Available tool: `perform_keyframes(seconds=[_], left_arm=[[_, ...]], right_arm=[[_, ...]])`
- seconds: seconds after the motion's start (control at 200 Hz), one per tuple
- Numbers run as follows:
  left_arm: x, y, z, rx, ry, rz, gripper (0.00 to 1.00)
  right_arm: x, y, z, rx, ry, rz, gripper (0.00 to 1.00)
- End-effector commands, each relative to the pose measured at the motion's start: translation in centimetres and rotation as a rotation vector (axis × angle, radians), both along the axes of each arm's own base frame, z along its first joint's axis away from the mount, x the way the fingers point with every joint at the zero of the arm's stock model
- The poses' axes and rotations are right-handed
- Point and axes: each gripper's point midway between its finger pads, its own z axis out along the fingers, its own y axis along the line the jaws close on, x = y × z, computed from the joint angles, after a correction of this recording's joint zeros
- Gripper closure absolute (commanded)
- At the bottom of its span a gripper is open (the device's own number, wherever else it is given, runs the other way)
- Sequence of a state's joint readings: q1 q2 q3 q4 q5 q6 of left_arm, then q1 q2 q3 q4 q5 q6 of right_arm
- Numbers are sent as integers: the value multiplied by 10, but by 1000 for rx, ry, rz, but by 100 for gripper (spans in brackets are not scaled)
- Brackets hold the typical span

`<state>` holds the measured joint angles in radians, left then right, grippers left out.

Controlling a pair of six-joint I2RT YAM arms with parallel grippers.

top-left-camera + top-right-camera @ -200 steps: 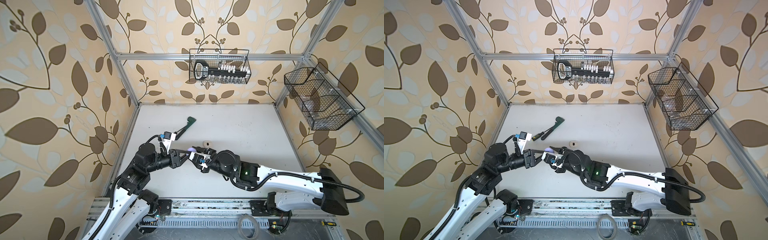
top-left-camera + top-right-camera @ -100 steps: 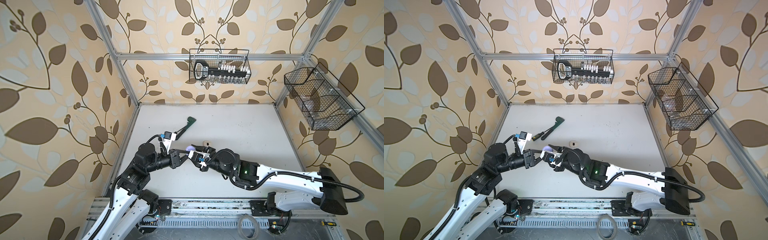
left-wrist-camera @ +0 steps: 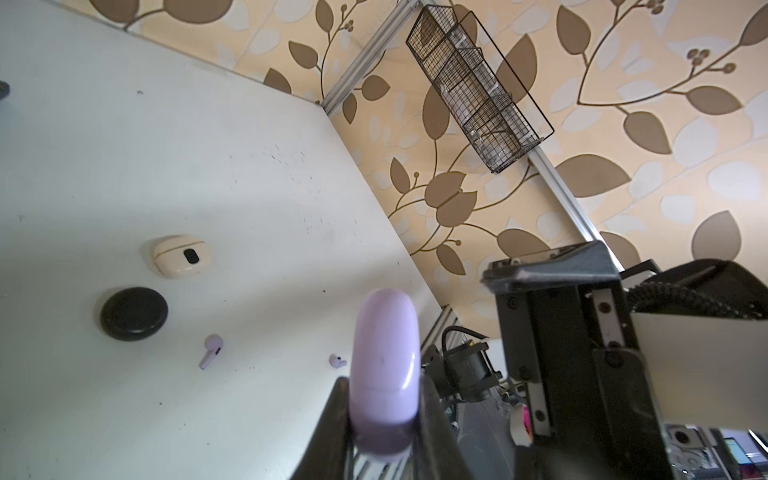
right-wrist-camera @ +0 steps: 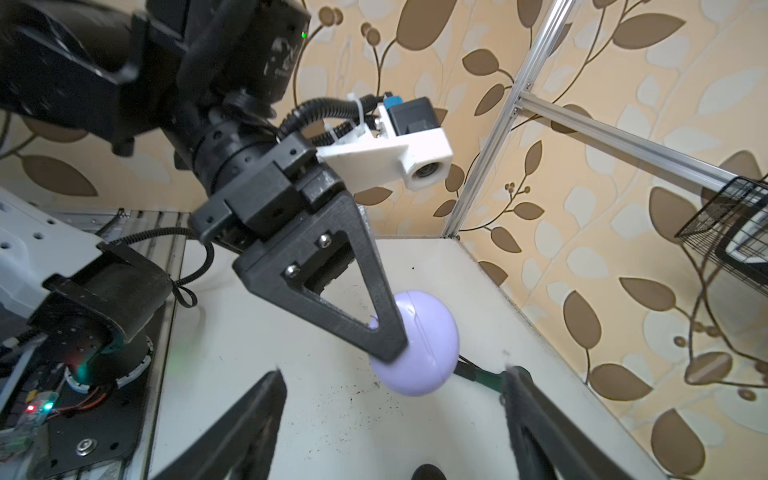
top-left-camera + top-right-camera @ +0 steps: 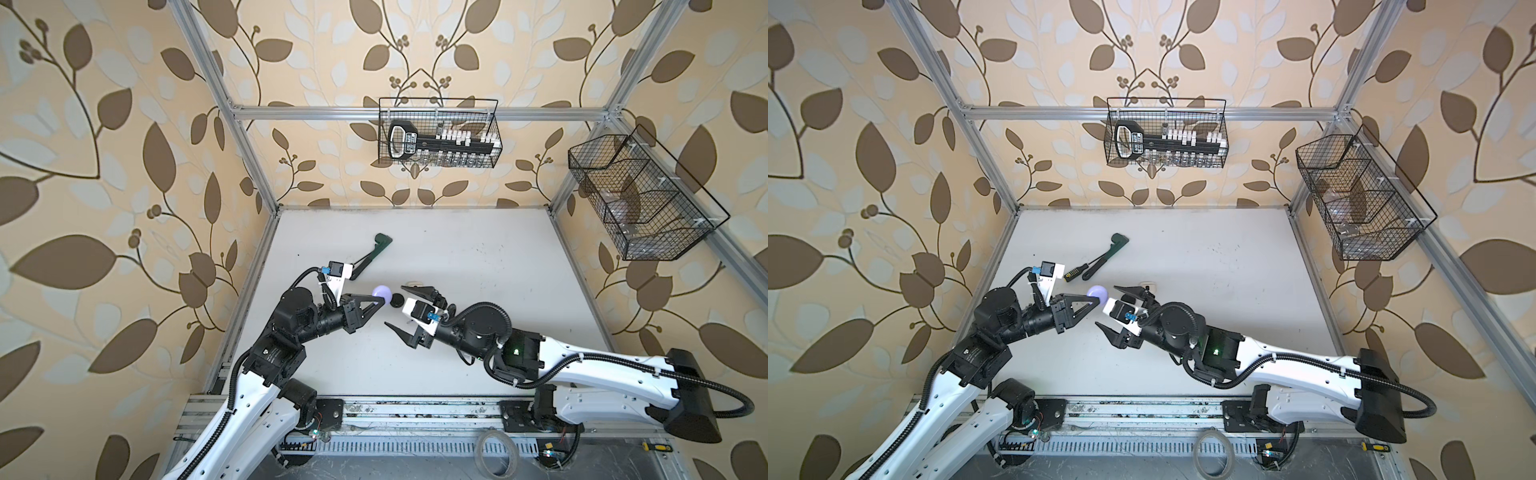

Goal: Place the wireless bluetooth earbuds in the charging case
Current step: 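Close the left gripper on the lavender case and open the right gripper, then hold the lavender case in the left gripper while the right gripper draws back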

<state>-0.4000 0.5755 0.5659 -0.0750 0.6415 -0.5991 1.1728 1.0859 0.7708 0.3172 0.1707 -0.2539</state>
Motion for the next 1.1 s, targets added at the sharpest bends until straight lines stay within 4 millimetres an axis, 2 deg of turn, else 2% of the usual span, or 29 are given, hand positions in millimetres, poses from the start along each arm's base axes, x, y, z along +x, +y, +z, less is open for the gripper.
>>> perform_keyframes(seconds=[0.0, 0.11, 0.355, 0.535, 0.735, 0.87, 1.1], left_arm=[[0, -2, 31, -44, -290, -5, 100], [-10, -9, 21, -8, -383, -61, 100], [-33, -16, 19, 3, -465, -137, 100], [-40, -26, 16, 3, -463, -210, 100], [-50, -39, 10, 30, -475, -275, 100], [-56, -42, 10, 35, -487, -296, 100], [-58, -40, 11, 32, -513, -287, 100]], right_arm=[[6, -13, 7, 156, 148, 5, 17], [20, -22, 6, 217, 255, 1, 17], [18, -4, -2, 186, 301, 58, 19], [23, -4, -2, 191, 310, 33, 21], [34, -13, 10, 229, 327, -32, 25], [48, -24, 12, 251, 346, -122, 29], [67, -40, 4, 263, 395, -235, 29]])
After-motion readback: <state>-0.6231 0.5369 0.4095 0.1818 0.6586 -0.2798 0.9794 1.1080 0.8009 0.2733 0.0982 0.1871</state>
